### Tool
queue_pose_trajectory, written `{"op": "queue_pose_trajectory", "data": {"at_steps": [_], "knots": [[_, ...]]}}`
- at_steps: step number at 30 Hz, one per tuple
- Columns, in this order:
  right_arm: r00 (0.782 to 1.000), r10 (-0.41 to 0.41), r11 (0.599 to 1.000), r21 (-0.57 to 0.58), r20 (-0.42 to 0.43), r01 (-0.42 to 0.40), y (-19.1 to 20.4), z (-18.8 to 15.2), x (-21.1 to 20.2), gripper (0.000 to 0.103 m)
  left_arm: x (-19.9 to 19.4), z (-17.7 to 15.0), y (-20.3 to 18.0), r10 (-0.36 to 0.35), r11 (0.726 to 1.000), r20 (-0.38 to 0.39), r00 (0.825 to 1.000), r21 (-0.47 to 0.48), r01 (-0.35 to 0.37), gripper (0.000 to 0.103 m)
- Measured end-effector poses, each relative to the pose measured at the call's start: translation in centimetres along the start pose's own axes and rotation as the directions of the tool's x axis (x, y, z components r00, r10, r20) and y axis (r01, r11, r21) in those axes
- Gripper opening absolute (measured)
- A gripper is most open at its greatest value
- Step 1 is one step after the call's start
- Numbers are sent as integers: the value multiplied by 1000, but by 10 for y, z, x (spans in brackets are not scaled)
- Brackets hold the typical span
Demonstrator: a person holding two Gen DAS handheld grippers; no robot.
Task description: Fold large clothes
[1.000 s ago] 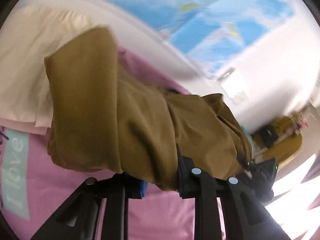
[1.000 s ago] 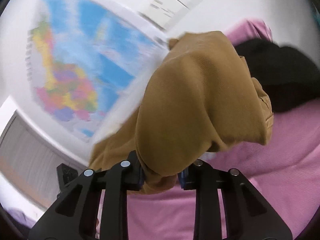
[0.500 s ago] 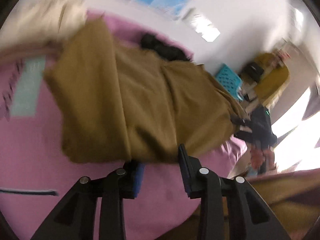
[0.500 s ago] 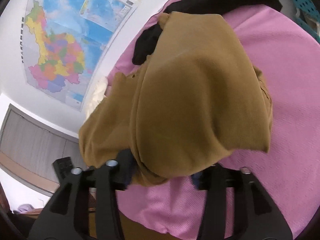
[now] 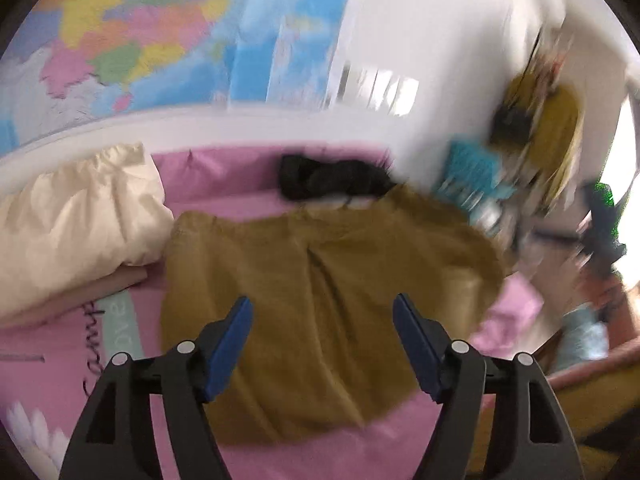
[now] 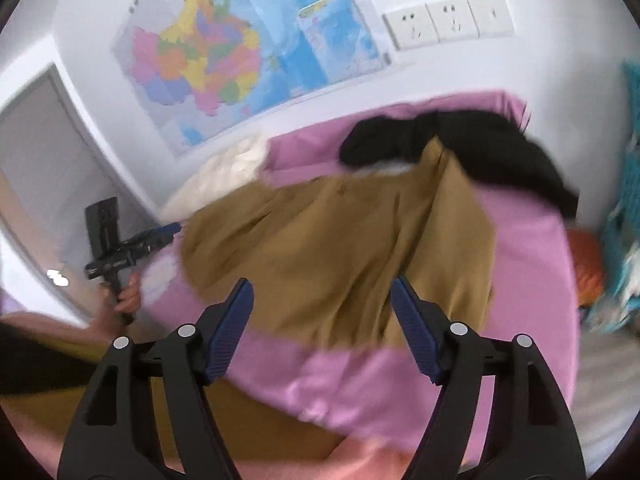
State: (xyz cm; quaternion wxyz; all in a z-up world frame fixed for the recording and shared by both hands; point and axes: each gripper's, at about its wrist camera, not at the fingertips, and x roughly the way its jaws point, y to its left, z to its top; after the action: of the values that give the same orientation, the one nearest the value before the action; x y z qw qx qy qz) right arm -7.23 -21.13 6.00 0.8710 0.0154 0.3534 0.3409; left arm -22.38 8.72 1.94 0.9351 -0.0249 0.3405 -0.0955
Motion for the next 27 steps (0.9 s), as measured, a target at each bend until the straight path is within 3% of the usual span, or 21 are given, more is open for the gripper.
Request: {"op": "queue_pose_trajectory", "data": {"at_steps": [3,8,11,12,13,15,16,17,19,20,23,27], "knots": [[995,-87,996,-28,-52,86,-1,22,51,70,51,9,-2,56,998,-149,987,22,-53,69],[970,-160,986,-82,-180,148,-14,47,127,68,99,20,-2,163,984,-247,955,112,-139,68],[934,-212,976,-120,-288,184,-19,55,168,68,115,26,-2,196,975,-265,944,159,-158,49],[917,-245,967,-143,-315,210,-22,55,180,68,119,26,-2,217,968,-260,941,178,-174,29],[899,-276,958,-168,-339,231,-24,54,190,67,124,27,-1,265,955,-257,929,204,-216,17],[883,-287,955,-181,-371,234,-29,50,198,55,126,30,3,283,950,-256,924,205,-235,6],[884,-284,956,-185,-371,229,-30,49,199,44,127,32,4,284,951,-257,924,199,-237,6],[896,-266,960,-179,-355,214,-31,49,195,23,126,34,6,279,954,-256,926,188,-235,5],[918,-256,963,-164,-304,214,-30,52,182,7,120,40,13,270,959,-231,935,155,-238,4],[944,-232,971,-121,-235,208,-33,57,165,6,118,44,15,268,960,-224,937,142,-241,4],[986,-157,987,21,-61,158,-47,73,116,5,108,55,26,250,967,-187,950,87,-238,4],[988,-151,986,79,25,148,-53,88,104,5,106,71,30,243,970,-142,960,66,-235,4]]}}
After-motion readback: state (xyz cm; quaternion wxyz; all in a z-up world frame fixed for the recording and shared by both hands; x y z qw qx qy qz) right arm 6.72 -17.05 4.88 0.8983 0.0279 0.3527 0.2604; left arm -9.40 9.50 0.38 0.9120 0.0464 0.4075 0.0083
